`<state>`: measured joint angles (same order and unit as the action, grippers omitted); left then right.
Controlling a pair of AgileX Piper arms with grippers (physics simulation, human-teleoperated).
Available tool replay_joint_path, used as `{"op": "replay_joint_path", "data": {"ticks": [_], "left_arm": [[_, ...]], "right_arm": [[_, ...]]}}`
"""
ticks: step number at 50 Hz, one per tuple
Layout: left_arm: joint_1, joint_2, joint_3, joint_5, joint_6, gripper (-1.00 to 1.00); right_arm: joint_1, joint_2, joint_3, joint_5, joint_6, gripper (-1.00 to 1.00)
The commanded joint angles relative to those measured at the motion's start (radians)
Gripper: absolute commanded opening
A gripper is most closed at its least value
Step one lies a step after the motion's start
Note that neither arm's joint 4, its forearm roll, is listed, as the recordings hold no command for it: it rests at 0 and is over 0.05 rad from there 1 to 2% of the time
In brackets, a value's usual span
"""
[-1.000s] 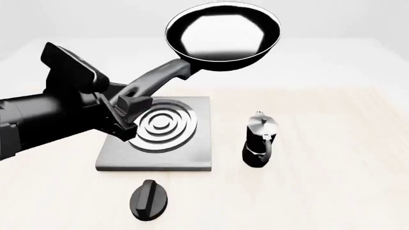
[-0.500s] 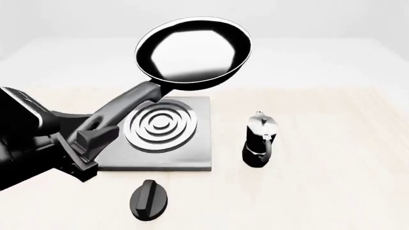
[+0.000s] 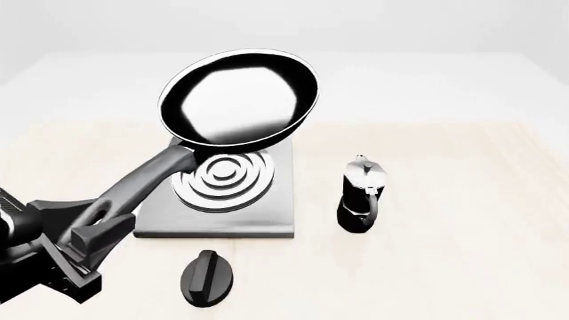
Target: Put the frying pan on the stove.
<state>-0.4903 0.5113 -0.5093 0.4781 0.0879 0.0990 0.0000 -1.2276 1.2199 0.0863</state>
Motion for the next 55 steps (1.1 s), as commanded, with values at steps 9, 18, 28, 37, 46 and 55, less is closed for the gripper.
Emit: {"op": "replay_joint_path", "data": {"ticks": [9,18,28,37,46,55], "left_arm": [[0.028,-0.071,0.052,-0.028,-0.009,-1.00],[0.045,-0.069,0.085,-0.055,-0.015,-1.00],[0.056,-0.048,0.119,-0.100,-0.024,-1.00],[0.067,-0.058,0.160,-0.113,-0.024,-1.00],[0.077,-0.051,0.160,-0.118,-0.020,-1.00],[0.089,-0.022,0.180,-0.159,-0.008,-1.00]], "right_arm": [[-0.001,0.000,0.000,0.000,-0.002,1.00],[-0.001,0.000,-0.001,0.000,-0.002,1.00],[-0.002,0.000,0.001,0.000,0.000,1.00],[-0.001,0.000,0.002,0.000,0.000,1.00],[-0.001,0.000,0.003,0.000,0.000,1.00],[0.000,0.000,0.004,0.000,0.000,1.00]]}}
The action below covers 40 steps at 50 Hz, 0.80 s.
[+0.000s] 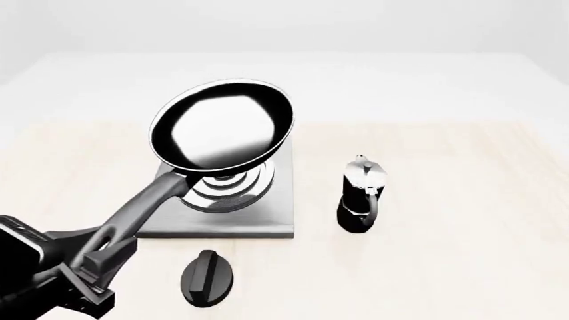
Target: Put the frying pan on the stove.
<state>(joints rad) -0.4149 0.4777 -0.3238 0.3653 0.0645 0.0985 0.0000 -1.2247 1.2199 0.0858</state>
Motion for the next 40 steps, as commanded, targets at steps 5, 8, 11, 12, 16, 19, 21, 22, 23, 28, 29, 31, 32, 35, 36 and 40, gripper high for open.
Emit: {"op": "replay_joint_path", "data": {"ticks": [5,8,11,12,16,19,21,22,23,28,29,31,32,35,36,40], "left_arm": [[0.022,0.040,-0.004,-0.089,0.017,-1.00],[0.030,0.076,0.011,-0.134,0.024,-1.00],[0.037,0.083,0.023,-0.152,0.024,-1.00],[0.037,0.083,0.027,-0.154,0.024,-1.00],[0.041,0.066,0.043,-0.149,0.024,-1.00],[0.046,0.066,0.051,-0.156,0.027,-1.00],[0.046,0.056,0.061,-0.154,0.025,-1.00],[0.046,0.058,0.066,-0.158,0.026,-1.00],[0.045,0.049,0.077,-0.157,0.025,-1.00],[0.041,0.032,0.098,-0.153,0.024,-1.00],[0.041,0.032,0.098,-0.153,0.024,-1.00],[0.044,0.048,0.106,-0.172,0.024,-1.00],[0.044,0.049,0.110,-0.176,0.023,-1.00],[0.048,0.039,0.119,-0.172,0.022,-1.00],[0.049,0.051,0.123,-0.186,0.023,-1.00],[0.056,0.095,0.133,-0.234,0.022,-1.00]], "right_arm": [[0.001,0.000,0.000,0.000,0.000,1.00],[0.001,0.000,0.000,0.000,0.000,1.00],[0.001,0.000,0.000,0.000,0.000,1.00],[0.001,0.000,0.000,0.000,0.000,1.00],[0.000,0.000,0.001,0.000,0.000,1.00],[0.000,0.000,0.001,0.000,0.000,1.00],[0.000,0.000,0.001,0.000,0.000,1.00],[0.000,0.000,0.001,0.000,0.000,1.00],[0.000,0.000,0.001,0.000,0.000,1.00],[-0.001,0.000,0.002,0.000,0.000,1.00],[-0.001,0.000,0.001,0.000,0.000,1.00],[-0.001,0.000,0.002,0.000,0.000,1.00],[-0.001,0.000,0.001,0.000,0.000,1.00],[-0.001,0.000,0.002,0.000,0.000,1.00],[-0.001,0.000,0.002,0.000,0.001,1.00],[-0.002,0.000,0.002,0.000,0.001,1.00]]}}
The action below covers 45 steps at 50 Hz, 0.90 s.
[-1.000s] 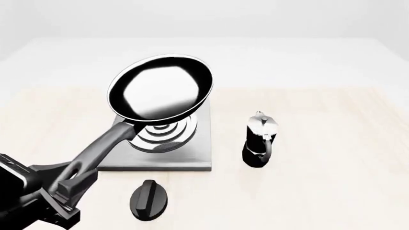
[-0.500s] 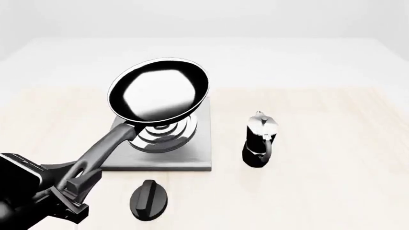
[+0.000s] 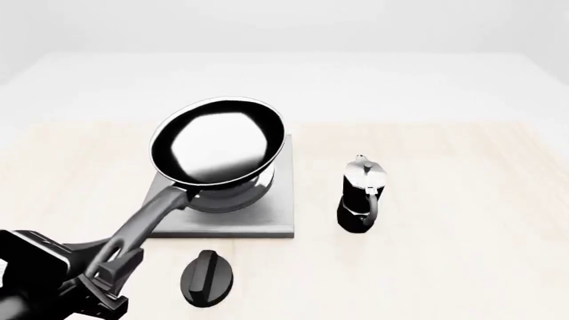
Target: Put the frying pan on the stove.
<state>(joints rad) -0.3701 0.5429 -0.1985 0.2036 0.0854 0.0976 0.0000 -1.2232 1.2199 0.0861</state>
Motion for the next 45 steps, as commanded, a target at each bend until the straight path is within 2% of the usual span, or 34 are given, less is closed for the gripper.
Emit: {"op": "replay_joint_path", "data": {"ticks": [1,19,32,39,45], "left_arm": [[0.010,0.026,0.011,-0.071,0.000,-1.00],[0.028,0.099,0.065,-0.174,-0.015,-1.00],[0.024,0.175,0.071,-0.244,-0.017,-1.00],[0.013,0.267,0.059,-0.312,-0.021,-1.00],[0.021,0.278,0.060,-0.312,-0.017,-1.00]], "right_arm": [[-0.001,0.000,0.001,0.000,0.001,1.00],[0.000,0.000,0.001,0.000,0.000,1.00],[-0.001,0.000,0.001,0.000,0.000,1.00],[0.000,0.000,0.001,0.000,0.000,1.00],[0.000,0.000,0.000,0.000,0.000,1.00]]}}
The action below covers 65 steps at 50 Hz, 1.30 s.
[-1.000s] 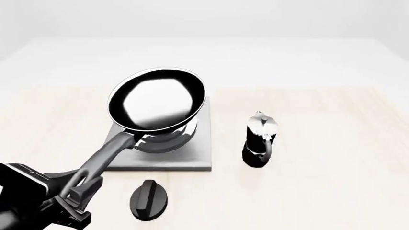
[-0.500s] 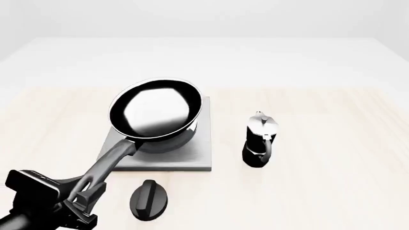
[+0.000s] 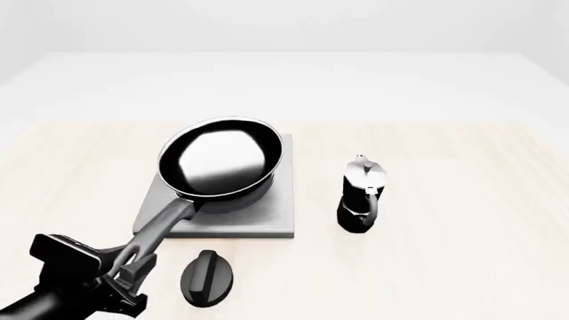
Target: Put the frying pan on the stove.
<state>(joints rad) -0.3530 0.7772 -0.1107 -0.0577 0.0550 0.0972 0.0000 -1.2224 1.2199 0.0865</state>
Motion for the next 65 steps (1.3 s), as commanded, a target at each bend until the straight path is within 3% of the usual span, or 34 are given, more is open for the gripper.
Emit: {"op": "replay_joint_path", "data": {"ticks": [1,23,44,45,60,65], "left_arm": [[0.001,0.026,-0.024,-0.034,0.013,-1.00],[0.010,0.100,-0.021,-0.073,0.014,-1.00],[0.017,0.050,-0.016,-0.025,0.013,-1.00],[0.019,0.040,-0.018,-0.015,0.014,1.00],[0.028,-0.195,-0.090,0.252,0.037,1.00],[0.030,-0.222,-0.115,0.289,0.040,1.00]], "right_arm": [[0.000,0.000,0.000,0.000,0.000,1.00],[-0.001,0.000,0.003,0.000,0.000,1.00],[-0.001,0.000,0.002,0.000,-0.002,1.00],[-0.001,0.000,0.002,0.000,-0.002,1.00],[0.000,0.000,0.002,0.000,-0.003,1.00],[0.000,0.000,0.001,0.000,-0.003,1.00]]}}
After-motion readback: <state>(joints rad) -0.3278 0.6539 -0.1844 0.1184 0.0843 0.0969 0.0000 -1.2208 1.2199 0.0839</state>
